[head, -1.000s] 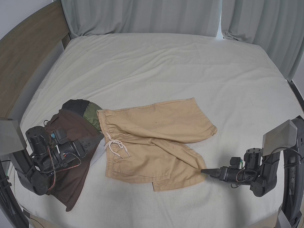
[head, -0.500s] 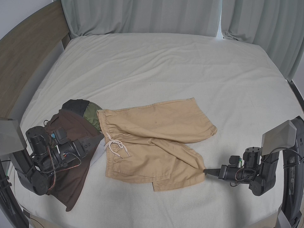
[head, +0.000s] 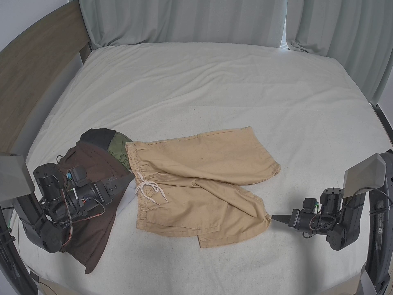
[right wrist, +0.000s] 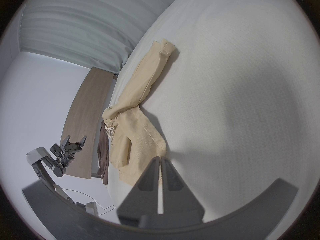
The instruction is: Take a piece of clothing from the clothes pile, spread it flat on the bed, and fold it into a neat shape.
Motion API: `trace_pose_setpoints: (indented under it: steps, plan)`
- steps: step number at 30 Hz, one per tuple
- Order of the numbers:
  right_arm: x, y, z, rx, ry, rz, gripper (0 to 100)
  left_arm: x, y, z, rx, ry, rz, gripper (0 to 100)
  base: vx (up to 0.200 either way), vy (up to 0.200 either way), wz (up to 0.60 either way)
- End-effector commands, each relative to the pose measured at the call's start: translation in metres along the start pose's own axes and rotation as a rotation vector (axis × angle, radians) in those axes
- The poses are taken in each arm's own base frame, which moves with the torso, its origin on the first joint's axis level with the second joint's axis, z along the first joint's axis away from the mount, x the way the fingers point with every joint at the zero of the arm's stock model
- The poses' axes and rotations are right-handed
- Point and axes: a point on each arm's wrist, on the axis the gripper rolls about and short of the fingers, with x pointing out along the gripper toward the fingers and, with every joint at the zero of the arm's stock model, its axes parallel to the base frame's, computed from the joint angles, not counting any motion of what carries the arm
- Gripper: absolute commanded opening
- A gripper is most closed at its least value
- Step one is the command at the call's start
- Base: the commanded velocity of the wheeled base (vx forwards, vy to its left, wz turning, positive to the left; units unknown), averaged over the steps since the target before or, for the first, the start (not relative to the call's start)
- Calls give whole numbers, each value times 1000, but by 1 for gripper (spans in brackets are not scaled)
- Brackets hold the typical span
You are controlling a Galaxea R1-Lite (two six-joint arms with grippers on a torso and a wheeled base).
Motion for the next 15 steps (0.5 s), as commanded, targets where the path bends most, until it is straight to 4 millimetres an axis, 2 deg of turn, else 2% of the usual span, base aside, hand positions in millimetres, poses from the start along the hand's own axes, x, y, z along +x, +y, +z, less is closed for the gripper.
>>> trace_pose_setpoints:
  steps: [1,15]
  plan:
    - [-5,0,7,-6,-30,-1,0,0,0,0,1,-1,-3,100,0,0,0]
    - [-12,0,27,-35,-108,5,0,1,-1,0,3,-3,-4,100,0,0,0]
